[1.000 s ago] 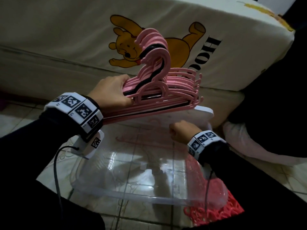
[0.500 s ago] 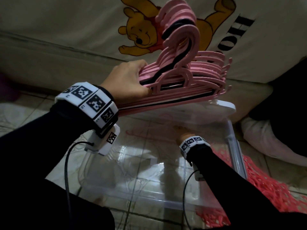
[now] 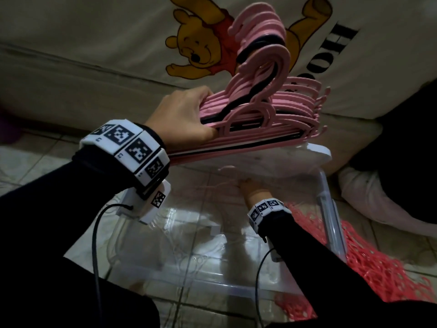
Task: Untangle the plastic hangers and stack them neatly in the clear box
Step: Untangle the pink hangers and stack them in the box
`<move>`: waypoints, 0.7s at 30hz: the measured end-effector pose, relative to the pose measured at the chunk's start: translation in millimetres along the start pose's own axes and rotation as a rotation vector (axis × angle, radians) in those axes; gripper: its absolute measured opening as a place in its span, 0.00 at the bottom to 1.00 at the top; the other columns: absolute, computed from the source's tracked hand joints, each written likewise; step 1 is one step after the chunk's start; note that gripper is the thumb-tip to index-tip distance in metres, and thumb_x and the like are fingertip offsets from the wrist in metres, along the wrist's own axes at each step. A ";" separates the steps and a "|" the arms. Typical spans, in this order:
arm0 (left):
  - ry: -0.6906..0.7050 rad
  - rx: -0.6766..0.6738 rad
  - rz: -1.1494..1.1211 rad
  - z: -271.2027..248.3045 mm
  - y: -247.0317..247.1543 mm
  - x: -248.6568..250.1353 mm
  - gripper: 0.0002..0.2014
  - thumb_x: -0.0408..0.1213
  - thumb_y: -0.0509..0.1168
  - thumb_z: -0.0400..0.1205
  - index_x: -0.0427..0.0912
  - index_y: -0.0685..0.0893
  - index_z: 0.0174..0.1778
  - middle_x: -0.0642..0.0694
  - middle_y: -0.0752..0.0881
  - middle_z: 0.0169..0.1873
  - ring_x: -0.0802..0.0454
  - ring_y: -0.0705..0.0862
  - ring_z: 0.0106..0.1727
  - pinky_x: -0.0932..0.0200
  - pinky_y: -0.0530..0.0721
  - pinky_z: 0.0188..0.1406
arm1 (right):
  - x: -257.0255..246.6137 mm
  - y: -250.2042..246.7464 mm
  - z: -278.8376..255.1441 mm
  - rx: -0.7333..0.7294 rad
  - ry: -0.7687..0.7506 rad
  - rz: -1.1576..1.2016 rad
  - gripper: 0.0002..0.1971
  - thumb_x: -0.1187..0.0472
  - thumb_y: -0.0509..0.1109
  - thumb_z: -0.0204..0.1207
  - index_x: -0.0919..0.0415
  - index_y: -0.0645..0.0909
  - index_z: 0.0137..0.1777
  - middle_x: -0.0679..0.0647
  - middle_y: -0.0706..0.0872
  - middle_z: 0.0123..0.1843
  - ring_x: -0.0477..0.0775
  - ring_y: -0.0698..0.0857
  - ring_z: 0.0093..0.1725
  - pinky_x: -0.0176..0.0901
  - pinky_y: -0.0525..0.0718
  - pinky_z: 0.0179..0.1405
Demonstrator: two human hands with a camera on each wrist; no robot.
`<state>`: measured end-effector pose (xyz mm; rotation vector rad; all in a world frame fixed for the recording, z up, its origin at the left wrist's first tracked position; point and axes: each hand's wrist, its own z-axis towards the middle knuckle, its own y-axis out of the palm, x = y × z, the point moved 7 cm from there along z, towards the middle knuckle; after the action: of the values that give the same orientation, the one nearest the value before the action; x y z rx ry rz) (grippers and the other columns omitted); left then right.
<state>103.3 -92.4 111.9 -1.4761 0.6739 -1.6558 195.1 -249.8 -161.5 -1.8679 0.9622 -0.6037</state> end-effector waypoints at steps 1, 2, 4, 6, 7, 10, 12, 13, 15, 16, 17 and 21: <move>0.006 0.002 0.005 0.4 -0.4 0.5 0.17 0.47 0.67 0.65 0.48 0.78 0.48 0.50 0.83 0.38 0.47 0.82 0.39 0.54 0.79 0.36 | -1.3 -9.4 -6.5 -0.008 -0.012 -0.023 0.20 0.60 0.50 0.87 0.64 0.67 0.75 0.68 0.73 0.72 0.67 0.76 0.69 0.57 0.74 0.69; 0.014 0.004 0.012 0.7 -0.7 0.9 0.17 0.45 0.69 0.66 0.47 0.78 0.49 0.50 0.83 0.39 0.47 0.82 0.39 0.55 0.78 0.36 | -3.1 -19.0 -14.1 -0.017 -0.023 -0.036 0.20 0.60 0.51 0.86 0.65 0.68 0.75 0.68 0.73 0.72 0.67 0.76 0.70 0.56 0.74 0.69; 0.021 0.013 0.034 1.6 -2.4 0.8 0.16 0.41 0.72 0.68 0.46 0.79 0.49 0.49 0.83 0.39 0.46 0.81 0.39 0.55 0.76 0.35 | -8.8 -40.4 -36.4 0.008 -0.064 -0.054 0.18 0.62 0.54 0.85 0.65 0.70 0.73 0.68 0.74 0.71 0.66 0.77 0.68 0.54 0.76 0.66; 0.026 0.021 0.053 1.6 -4.2 1.2 0.14 0.40 0.72 0.69 0.47 0.77 0.47 0.49 0.83 0.39 0.47 0.79 0.37 0.57 0.71 0.33 | -15.8 -64.5 -65.9 0.111 -0.117 -0.089 0.16 0.66 0.56 0.82 0.64 0.72 0.69 0.66 0.77 0.67 0.67 0.80 0.63 0.55 0.79 0.58; 0.028 0.021 0.060 0.9 -4.7 2.4 0.14 0.40 0.72 0.69 0.48 0.76 0.47 0.49 0.83 0.39 0.47 0.78 0.37 0.57 0.69 0.33 | -18.8 -75.6 -81.8 0.170 -0.145 -0.111 0.16 0.68 0.56 0.81 0.65 0.73 0.67 0.65 0.78 0.64 0.67 0.82 0.61 0.56 0.80 0.53; 0.032 0.022 0.051 -1.2 -5.6 6.7 0.15 0.40 0.72 0.70 0.45 0.78 0.50 0.47 0.84 0.40 0.44 0.80 0.39 0.55 0.73 0.34 | -21.7 -105.3 -122.8 0.262 -0.201 -0.110 0.14 0.68 0.56 0.80 0.64 0.74 0.63 0.62 0.78 0.61 0.65 0.81 0.60 0.54 0.78 0.46; 0.028 0.014 0.058 -3.2 -6.4 8.3 0.16 0.41 0.72 0.70 0.44 0.79 0.52 0.46 0.85 0.41 0.43 0.81 0.40 0.55 0.75 0.36 | -21.1 -123.7 -144.9 0.295 -0.234 -0.100 0.11 0.64 0.57 0.82 0.62 0.75 0.61 0.60 0.78 0.59 0.62 0.78 0.62 0.52 0.77 0.48; 0.024 0.010 0.067 -4.0 -7.4 8.6 0.16 0.41 0.72 0.70 0.45 0.78 0.52 0.46 0.85 0.42 0.43 0.81 0.40 0.55 0.75 0.36 | -20.4 -132.2 -154.9 0.315 -0.250 -0.118 0.10 0.62 0.57 0.83 0.61 0.75 0.59 0.58 0.79 0.58 0.60 0.76 0.62 0.52 0.77 0.49; 0.014 -0.001 0.087 -5.6 -9.4 8.4 0.16 0.40 0.71 0.70 0.45 0.78 0.53 0.45 0.85 0.43 0.42 0.82 0.41 0.55 0.75 0.37 | -18.3 -149.9 -175.0 0.400 -0.273 -0.174 0.09 0.59 0.59 0.82 0.59 0.78 0.55 0.55 0.82 0.54 0.57 0.76 0.59 0.50 0.74 0.46; 0.009 -0.012 0.096 -6.7 -9.8 8.2 0.17 0.40 0.71 0.71 0.45 0.78 0.54 0.45 0.86 0.44 0.41 0.82 0.42 0.54 0.77 0.38 | -17.1 -160.1 -185.8 0.473 -0.285 -0.177 0.07 0.58 0.61 0.81 0.58 0.79 0.53 0.54 0.84 0.50 0.57 0.77 0.56 0.49 0.72 0.43; 0.004 -0.024 0.102 -7.8 -10.3 8.1 0.18 0.40 0.71 0.71 0.45 0.79 0.55 0.45 0.86 0.45 0.41 0.83 0.44 0.53 0.79 0.40 | -14.3 -170.8 -196.3 0.547 -0.288 -0.157 0.06 0.59 0.64 0.79 0.59 0.81 0.50 0.54 0.85 0.47 0.59 0.79 0.54 0.48 0.72 0.41; -0.012 -0.052 0.072 -12.7 -9.8 10.3 0.20 0.46 0.73 0.71 0.48 0.79 0.57 0.49 0.86 0.46 0.44 0.84 0.46 0.54 0.80 0.44 | 11.7 -197.8 -222.5 0.692 -0.215 0.002 0.05 0.61 0.68 0.76 0.58 0.82 0.50 0.54 0.85 0.50 0.60 0.78 0.54 0.51 0.76 0.49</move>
<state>88.8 -97.2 123.4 -1.4806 0.7602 -1.5842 111.7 -318.2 116.4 -1.2772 0.5172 -0.6197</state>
